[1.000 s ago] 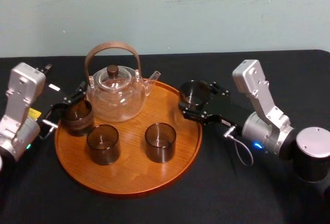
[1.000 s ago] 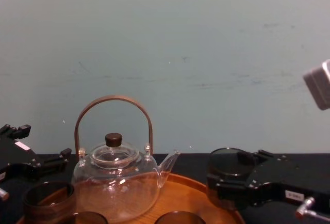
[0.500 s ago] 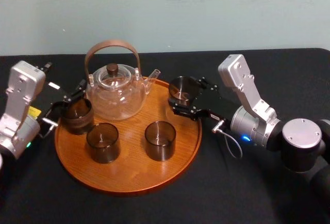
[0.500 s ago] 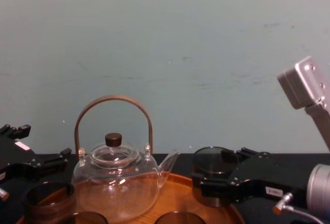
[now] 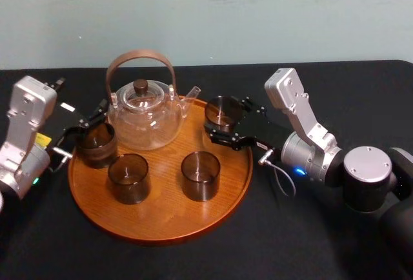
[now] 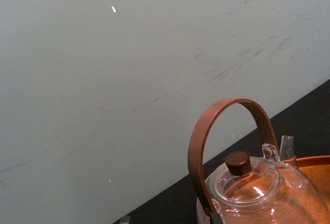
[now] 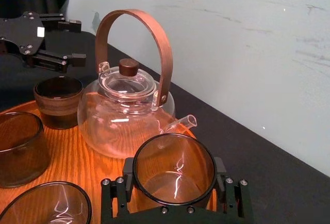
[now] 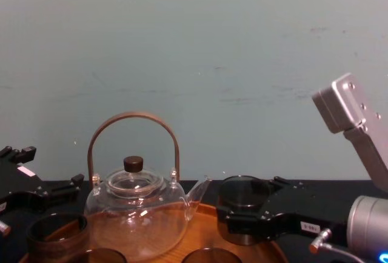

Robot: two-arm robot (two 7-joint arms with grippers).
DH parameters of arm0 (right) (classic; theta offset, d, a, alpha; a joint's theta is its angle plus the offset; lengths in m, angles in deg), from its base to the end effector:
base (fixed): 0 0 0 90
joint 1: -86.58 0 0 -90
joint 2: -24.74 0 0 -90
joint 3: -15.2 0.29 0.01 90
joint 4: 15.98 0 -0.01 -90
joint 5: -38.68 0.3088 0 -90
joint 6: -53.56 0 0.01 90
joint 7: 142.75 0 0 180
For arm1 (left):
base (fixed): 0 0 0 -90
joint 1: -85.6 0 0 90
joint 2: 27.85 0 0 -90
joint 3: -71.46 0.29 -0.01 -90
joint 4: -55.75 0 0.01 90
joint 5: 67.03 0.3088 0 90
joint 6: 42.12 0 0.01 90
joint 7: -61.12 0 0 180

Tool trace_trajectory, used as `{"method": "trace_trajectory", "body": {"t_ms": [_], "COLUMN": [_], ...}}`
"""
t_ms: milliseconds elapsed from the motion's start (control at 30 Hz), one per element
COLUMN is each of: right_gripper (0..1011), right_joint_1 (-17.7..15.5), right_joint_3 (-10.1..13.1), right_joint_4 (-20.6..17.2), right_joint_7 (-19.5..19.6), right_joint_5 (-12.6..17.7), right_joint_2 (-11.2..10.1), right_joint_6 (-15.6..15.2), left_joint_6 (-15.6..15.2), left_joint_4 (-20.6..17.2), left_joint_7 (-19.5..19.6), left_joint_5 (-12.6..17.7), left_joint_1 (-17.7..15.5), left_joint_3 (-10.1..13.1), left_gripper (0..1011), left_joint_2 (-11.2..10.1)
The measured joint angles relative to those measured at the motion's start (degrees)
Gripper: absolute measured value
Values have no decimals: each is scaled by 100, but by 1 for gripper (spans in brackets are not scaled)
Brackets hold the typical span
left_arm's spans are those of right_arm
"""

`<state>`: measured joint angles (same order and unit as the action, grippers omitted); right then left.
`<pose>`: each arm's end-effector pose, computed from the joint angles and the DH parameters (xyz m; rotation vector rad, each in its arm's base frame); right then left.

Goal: Pick up the glass from the table and place it on the tray.

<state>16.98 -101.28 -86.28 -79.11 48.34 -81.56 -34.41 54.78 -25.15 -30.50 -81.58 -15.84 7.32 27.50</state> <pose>0.4069 0.0172 -0.3060 -0.2392 -0.0925 -0.7724 0.3581 0.0827 -0.3022 0.3045 -0.2851 1.2481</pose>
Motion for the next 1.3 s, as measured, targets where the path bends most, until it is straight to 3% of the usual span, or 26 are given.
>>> {"method": "trace_trajectory", "body": {"t_ms": [733, 1300], "right_gripper": [908, 908], "right_joint_1": [66, 61], "right_joint_3": [-57, -62], "right_joint_4": [280, 288], "right_joint_7": [-9, 11], "right_joint_5": [-66, -86], "right_joint_2": [83, 91], "right_joint_6": [73, 73], "left_joint_6": [0, 0], "left_joint_4": [0, 0], "left_joint_7": [0, 0], "left_joint_5": [0, 0], "left_joint_1": [0, 0], "left_joint_3": [0, 0], "left_gripper": [1001, 1001], "left_joint_2": [0, 0]}}
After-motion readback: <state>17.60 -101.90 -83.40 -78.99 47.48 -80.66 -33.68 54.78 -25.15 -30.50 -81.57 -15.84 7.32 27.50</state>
